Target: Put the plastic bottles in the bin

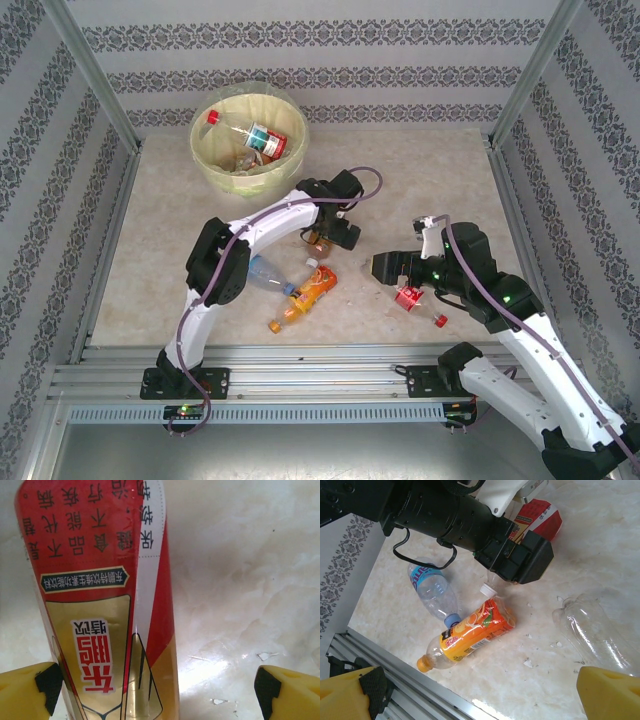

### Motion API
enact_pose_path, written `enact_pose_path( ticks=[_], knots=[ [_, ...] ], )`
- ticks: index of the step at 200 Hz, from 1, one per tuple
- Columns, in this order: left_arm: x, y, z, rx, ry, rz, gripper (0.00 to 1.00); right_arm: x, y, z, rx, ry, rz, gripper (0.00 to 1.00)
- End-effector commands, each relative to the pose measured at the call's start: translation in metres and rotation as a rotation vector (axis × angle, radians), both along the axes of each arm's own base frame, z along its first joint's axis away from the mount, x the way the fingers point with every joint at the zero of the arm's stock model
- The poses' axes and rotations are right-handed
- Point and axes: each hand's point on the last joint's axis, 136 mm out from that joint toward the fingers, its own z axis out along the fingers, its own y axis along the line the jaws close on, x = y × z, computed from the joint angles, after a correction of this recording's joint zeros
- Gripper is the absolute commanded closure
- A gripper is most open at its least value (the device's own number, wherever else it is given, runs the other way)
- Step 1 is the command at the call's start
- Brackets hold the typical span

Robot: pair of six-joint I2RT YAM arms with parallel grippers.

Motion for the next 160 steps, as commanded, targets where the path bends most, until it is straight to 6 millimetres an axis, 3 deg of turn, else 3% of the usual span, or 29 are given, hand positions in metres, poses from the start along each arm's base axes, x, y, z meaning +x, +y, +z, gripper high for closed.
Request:
enact_pose_path(
  ticks=[1, 119, 160],
  knots=[
    [0.003, 0.013, -0.004, 0.042, 0.025, 0.037, 0.01, 0.003, 0.001, 0.001, 0.008, 0.001, -0.001, 0.02],
    [0.005, 0.021, -0.031, 0.02, 0.097, 0.06, 0.16, 0.008, 0.006, 0.005, 0.02, 0.01, 0.006, 0.02],
    [0.007, 0.021, -0.037, 0.019, 0.127, 0.063, 0.17, 0.008, 0.005, 0.004, 0.02, 0.011, 0.005, 0.02]
  ],
)
